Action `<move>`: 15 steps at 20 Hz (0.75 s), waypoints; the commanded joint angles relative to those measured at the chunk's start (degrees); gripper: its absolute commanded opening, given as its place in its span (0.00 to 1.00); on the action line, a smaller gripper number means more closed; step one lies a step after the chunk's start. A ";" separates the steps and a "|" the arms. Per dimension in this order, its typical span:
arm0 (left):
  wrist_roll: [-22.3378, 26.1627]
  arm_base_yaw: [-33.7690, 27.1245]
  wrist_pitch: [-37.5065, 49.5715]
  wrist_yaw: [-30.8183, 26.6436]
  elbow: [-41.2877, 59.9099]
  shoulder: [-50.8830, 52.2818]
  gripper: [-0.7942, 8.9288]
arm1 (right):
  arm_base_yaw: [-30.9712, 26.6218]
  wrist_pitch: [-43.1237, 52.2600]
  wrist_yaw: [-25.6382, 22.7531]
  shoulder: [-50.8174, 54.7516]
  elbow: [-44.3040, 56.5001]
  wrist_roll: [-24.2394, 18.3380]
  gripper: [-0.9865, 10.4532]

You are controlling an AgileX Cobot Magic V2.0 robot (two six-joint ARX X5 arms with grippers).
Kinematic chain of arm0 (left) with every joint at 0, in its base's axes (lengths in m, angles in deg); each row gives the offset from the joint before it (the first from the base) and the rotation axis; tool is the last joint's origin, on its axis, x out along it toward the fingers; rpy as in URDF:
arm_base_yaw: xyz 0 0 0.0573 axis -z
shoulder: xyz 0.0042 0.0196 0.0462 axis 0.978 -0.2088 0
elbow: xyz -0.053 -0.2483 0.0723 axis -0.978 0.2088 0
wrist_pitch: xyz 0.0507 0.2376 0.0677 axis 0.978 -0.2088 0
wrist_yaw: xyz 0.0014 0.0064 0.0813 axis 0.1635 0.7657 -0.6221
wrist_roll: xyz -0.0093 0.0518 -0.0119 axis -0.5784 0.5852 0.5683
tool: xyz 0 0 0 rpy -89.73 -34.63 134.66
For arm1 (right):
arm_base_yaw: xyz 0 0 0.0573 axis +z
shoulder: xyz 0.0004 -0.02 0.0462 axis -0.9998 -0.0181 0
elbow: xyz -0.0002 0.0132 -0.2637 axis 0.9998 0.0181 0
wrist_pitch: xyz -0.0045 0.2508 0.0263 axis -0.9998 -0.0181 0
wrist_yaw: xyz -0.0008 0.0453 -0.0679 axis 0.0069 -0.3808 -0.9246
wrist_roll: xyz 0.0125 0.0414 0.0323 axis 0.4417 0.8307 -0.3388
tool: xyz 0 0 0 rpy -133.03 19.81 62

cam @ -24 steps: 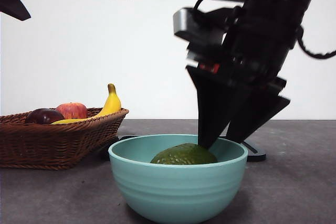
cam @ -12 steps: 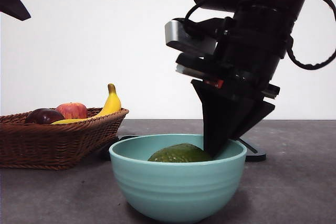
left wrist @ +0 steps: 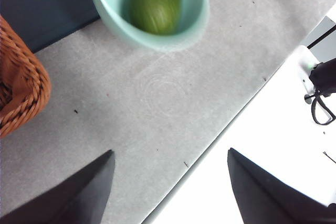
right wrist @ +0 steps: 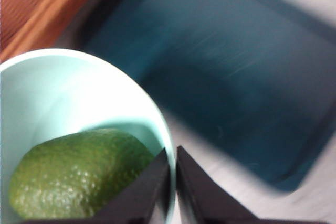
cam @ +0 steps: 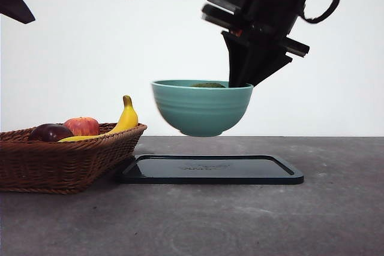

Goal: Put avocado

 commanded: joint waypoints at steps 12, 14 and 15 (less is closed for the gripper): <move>0.72 0.26 0.20 0.31 -0.33 -0.31 0.43 | -6.80 -0.68 1.46 -21.62 -19.23 -3.63 0.09; 0.72 0.26 0.22 0.28 -0.33 -0.31 0.43 | -6.86 0.66 1.46 -23.21 -19.26 -3.61 0.09; 0.72 0.26 0.22 0.28 -0.33 -0.31 0.43 | -7.02 1.01 1.46 -23.78 -19.23 -3.61 0.09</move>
